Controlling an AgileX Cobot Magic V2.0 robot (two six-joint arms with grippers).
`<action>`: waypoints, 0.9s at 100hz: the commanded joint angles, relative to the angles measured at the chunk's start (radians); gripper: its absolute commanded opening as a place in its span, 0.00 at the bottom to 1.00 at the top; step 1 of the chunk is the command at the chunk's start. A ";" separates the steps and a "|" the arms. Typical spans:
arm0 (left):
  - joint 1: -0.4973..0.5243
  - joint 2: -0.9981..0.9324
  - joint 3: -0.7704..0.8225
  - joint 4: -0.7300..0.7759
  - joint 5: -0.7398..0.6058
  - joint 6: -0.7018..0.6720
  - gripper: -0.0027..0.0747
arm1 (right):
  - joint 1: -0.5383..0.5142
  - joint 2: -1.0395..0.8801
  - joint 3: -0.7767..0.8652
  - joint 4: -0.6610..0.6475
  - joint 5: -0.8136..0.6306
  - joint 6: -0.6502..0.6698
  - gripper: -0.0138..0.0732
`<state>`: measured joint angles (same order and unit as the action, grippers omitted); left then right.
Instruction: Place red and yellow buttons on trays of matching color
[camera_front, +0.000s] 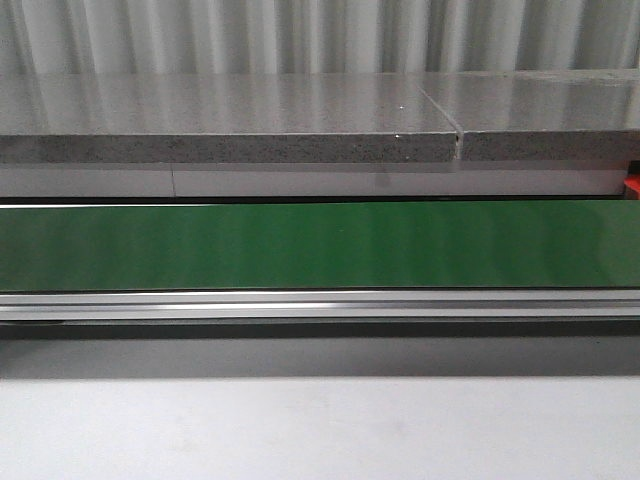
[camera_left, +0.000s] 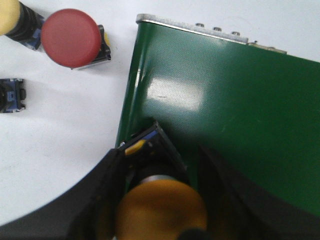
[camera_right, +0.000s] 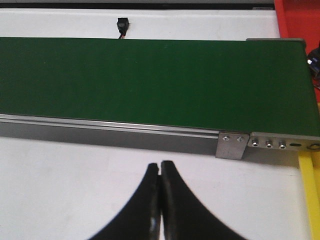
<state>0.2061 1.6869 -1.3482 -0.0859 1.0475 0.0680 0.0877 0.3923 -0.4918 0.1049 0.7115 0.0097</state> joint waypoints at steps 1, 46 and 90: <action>-0.015 -0.020 -0.028 0.004 -0.026 -0.002 0.22 | 0.003 0.004 -0.026 -0.001 -0.066 -0.010 0.02; -0.016 -0.018 -0.032 -0.036 -0.078 0.000 0.72 | 0.003 0.004 -0.026 -0.001 -0.066 -0.010 0.02; 0.055 -0.039 -0.033 -0.102 -0.160 -0.152 0.78 | 0.003 0.004 -0.026 -0.001 -0.066 -0.010 0.02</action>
<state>0.2245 1.6968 -1.3544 -0.1717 0.9271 -0.0274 0.0877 0.3923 -0.4918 0.1049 0.7115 0.0097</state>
